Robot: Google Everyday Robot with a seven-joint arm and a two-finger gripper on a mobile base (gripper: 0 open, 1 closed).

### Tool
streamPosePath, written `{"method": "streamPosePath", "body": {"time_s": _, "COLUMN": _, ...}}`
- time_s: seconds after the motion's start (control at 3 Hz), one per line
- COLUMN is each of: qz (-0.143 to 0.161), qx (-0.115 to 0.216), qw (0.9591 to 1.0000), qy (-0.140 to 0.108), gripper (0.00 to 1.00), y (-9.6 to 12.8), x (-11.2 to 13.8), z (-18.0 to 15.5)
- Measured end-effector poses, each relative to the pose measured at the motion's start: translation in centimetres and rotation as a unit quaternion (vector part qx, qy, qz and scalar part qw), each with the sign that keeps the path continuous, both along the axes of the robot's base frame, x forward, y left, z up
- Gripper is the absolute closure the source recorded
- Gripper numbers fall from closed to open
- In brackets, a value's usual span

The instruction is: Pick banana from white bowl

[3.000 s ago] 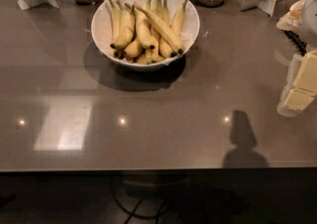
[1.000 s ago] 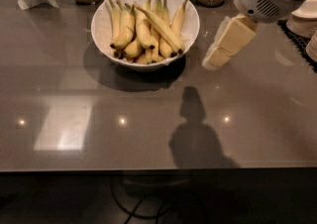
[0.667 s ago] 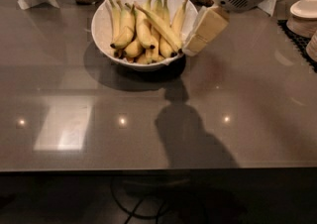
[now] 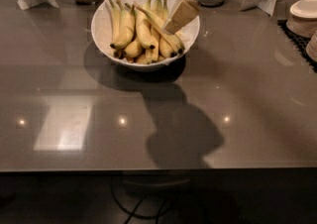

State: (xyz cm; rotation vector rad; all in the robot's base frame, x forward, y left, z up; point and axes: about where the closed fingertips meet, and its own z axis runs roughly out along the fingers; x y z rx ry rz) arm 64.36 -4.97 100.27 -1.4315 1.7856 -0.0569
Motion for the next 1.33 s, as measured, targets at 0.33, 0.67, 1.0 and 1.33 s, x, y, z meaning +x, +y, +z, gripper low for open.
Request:
{"method": "streamPosePath", "body": {"time_s": 0.33, "qz": -0.004, "qx": 0.016, "qw": 0.9999, "qy": 0.003, "gripper": 0.41, "y": 0.8, "x": 1.4, "z": -0.8}}
{"method": "streamPosePath", "body": {"time_s": 0.67, "qz": -0.010, "qx": 0.029, "qw": 0.9995, "qy": 0.009, "gripper": 0.64, "y": 1.2, "x": 2.6, "z": -1.5}}
{"method": "streamPosePath", "body": {"time_s": 1.0, "qz": -0.015, "qx": 0.039, "qw": 0.9989, "qy": 0.018, "gripper": 0.62, "y": 1.3, "x": 3.2, "z": -2.3}}
{"method": "streamPosePath", "body": {"time_s": 1.33, "qz": -0.016, "qx": 0.051, "qw": 0.9979, "qy": 0.038, "gripper": 0.56, "y": 1.7, "x": 3.2, "z": -3.5}}
